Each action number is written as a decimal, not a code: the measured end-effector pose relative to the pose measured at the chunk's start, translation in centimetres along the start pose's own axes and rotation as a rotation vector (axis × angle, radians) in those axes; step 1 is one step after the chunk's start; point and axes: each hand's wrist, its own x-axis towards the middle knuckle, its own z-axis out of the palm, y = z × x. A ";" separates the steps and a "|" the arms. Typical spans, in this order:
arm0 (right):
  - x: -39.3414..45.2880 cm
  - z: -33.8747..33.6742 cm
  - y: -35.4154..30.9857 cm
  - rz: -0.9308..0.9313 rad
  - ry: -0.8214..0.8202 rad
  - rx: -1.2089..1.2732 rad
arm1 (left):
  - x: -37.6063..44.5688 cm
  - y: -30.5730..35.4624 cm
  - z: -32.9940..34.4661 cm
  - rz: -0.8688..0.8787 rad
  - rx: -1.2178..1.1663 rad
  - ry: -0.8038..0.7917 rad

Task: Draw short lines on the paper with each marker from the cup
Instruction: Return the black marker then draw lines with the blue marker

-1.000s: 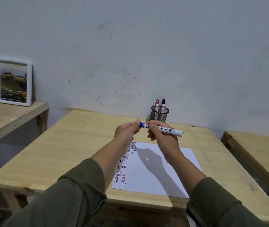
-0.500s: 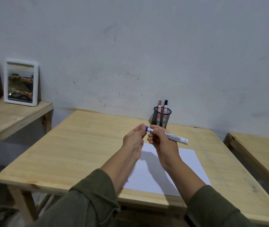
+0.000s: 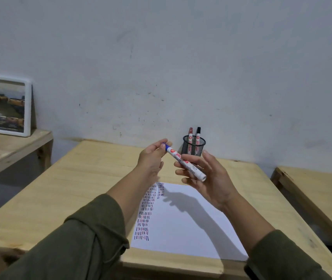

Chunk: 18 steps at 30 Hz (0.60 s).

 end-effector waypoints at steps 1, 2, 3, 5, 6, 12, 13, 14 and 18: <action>0.7 -0.4 -0.3 -0.007 0.027 -0.094 | 0.6 0.2 0.4 0.022 0.041 -0.040; 1.5 -0.8 -0.5 -0.022 0.053 -0.191 | 1.3 0.5 0.9 0.050 0.085 -0.075; 2.4 -1.2 -0.8 -0.041 0.072 -0.255 | 2.1 0.8 1.5 0.079 0.133 -0.105; 4.1 -2.0 -1.6 -0.065 0.121 -0.273 | 4.0 1.3 2.8 0.129 0.226 -0.137; 5.0 -2.5 -2.2 -0.082 0.151 -0.267 | 5.0 1.5 3.4 0.143 0.273 -0.144; 10.5 -6.2 -5.9 -0.216 0.315 -0.467 | 10.5 0.9 5.6 0.197 0.658 -0.088; 11.3 -6.6 -6.4 -0.230 0.333 -0.509 | 11.3 0.6 5.7 0.200 0.694 -0.077; 12.1 -7.0 -7.0 -0.240 0.351 -0.560 | 12.1 0.4 5.9 0.203 0.732 -0.069; 15.5 -8.2 -8.2 -0.270 0.416 -0.767 | 14.6 -1.1 6.4 0.172 0.856 -0.046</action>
